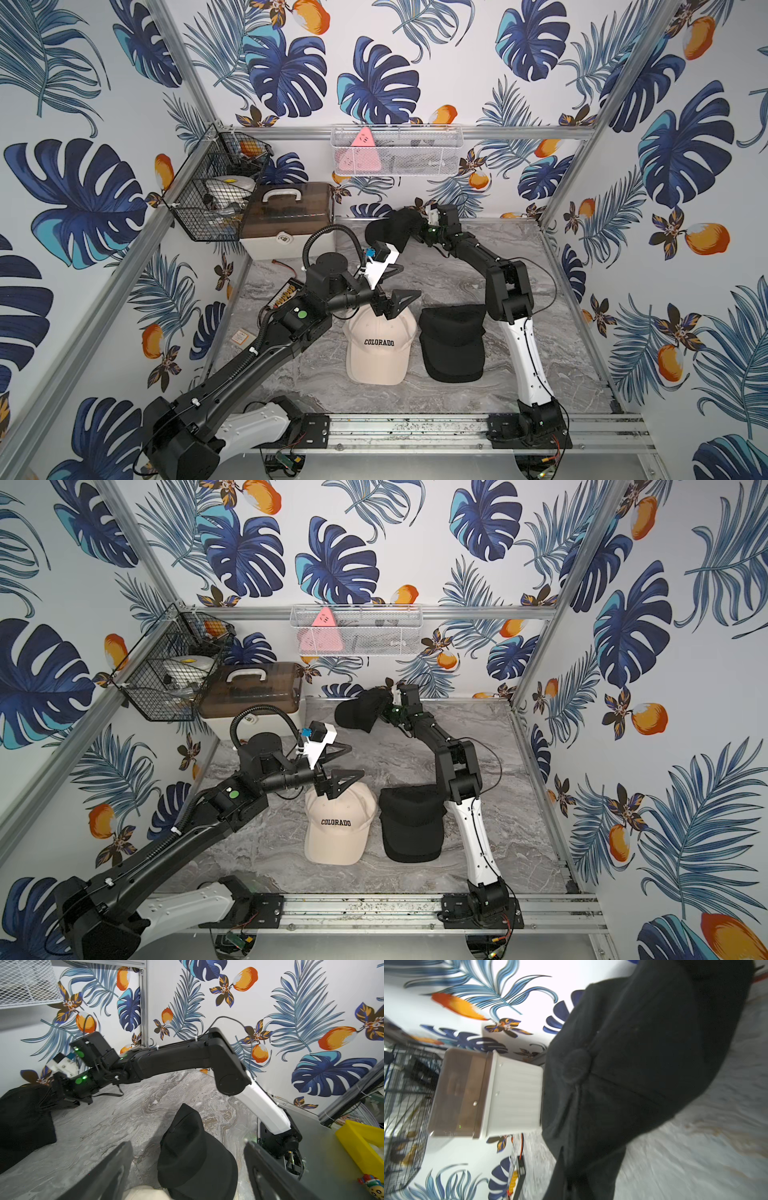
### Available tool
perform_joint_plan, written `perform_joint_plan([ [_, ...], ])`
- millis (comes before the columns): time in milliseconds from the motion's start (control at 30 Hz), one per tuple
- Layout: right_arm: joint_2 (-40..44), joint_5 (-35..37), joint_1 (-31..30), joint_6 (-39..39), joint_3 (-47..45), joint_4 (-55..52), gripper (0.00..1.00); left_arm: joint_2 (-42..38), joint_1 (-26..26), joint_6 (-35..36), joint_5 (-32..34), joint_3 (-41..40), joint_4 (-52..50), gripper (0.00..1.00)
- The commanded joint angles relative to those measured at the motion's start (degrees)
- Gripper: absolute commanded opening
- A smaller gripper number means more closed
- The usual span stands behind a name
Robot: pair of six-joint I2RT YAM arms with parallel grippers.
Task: Stack the baseball caps by color
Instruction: Pick up the baseball cap from the center of the board, then place the baseball cap at the center of the board.
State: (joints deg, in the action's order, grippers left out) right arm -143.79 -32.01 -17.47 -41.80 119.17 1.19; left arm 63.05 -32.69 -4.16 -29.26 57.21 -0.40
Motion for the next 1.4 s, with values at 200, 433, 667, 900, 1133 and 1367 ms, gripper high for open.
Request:
perform_joint_plan([
  [200,25.1,-16.4,4.6,31.3,-11.6,-15.8,0.00,0.8,0.3,5.0,6.1,1.9,-4.9,0.89],
  [433,34.6,-17.1,9.7,41.6,-19.8,-28.8,0.00,2.3,0.3,6.4,8.5,1.6,-5.5,0.90],
  [667,34.4,-1.6,10.6,49.5,-21.3,-39.5,0.00,5.9,0.3,2.7,8.2,2.2,-4.6,0.89],
  [900,32.6,-8.0,7.5,44.2,-15.4,-37.7,0.00,6.0,0.4,2.7,9.3,2.5,-4.7,0.90],
  [1133,25.7,-10.1,1.0,39.3,-4.0,-36.0,0.00,3.8,0.4,1.4,22.3,1.3,-5.7,0.89],
  [1367,19.5,-17.7,-2.6,32.8,4.1,-31.9,0.00,-1.6,0.7,1.3,31.8,-2.3,-2.9,0.90],
])
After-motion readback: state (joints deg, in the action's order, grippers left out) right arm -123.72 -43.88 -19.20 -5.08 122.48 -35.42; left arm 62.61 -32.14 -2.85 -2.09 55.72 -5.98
